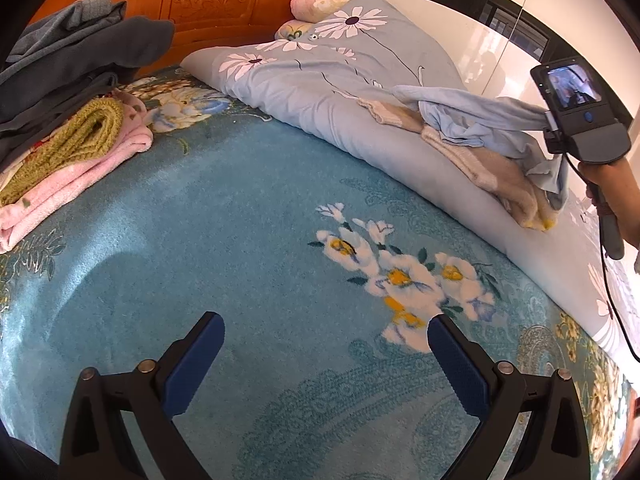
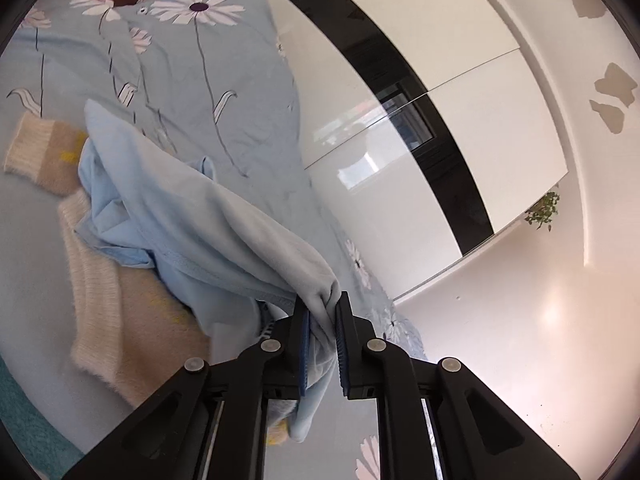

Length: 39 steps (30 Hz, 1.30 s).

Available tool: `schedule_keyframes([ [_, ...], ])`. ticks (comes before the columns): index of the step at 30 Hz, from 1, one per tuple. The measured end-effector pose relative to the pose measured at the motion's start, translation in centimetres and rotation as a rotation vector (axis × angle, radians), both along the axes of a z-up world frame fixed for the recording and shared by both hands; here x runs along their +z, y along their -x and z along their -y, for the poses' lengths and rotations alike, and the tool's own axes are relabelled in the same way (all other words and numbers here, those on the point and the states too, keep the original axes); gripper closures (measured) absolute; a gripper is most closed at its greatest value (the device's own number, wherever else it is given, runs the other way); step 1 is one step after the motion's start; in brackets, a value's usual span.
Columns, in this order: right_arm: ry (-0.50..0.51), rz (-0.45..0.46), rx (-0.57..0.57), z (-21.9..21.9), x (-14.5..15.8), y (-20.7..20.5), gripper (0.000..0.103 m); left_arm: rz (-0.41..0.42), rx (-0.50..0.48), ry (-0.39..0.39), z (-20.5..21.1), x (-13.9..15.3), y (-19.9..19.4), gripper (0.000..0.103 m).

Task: Fold clothes
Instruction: 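Lift the light-blue T-shirt with the right tool and pull it off the pile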

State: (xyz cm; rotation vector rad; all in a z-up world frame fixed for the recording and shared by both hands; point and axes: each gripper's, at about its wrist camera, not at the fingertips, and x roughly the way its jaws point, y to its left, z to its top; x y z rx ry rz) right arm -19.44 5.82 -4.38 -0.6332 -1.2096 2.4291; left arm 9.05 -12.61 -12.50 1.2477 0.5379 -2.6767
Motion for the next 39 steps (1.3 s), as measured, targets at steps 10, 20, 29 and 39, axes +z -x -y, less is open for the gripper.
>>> schedule_keyframes([
  [10, 0.154, -0.247, 0.103, -1.7, 12.0, -8.0, 0.092, -0.016, -0.02, -0.012, -0.1, 0.8, -0.6, 0.0],
  [20, 0.256, -0.309, 0.289, 0.5, 16.0, -21.7, 0.093, -0.038, -0.002, 0.019, 0.8, 2.3, -2.4, 0.0],
  [29, 0.455, -0.335, 0.366, -4.3, 24.5, -37.7, 0.093, -0.08, 0.041, -0.033, 2.5, 4.1, -4.5, 0.0],
  [39, 0.511, 0.018, 0.001, -13.0, 15.7, -38.6, 0.093, -0.122, 0.051, -0.093, 3.3, 5.8, -6.8, 0.0],
])
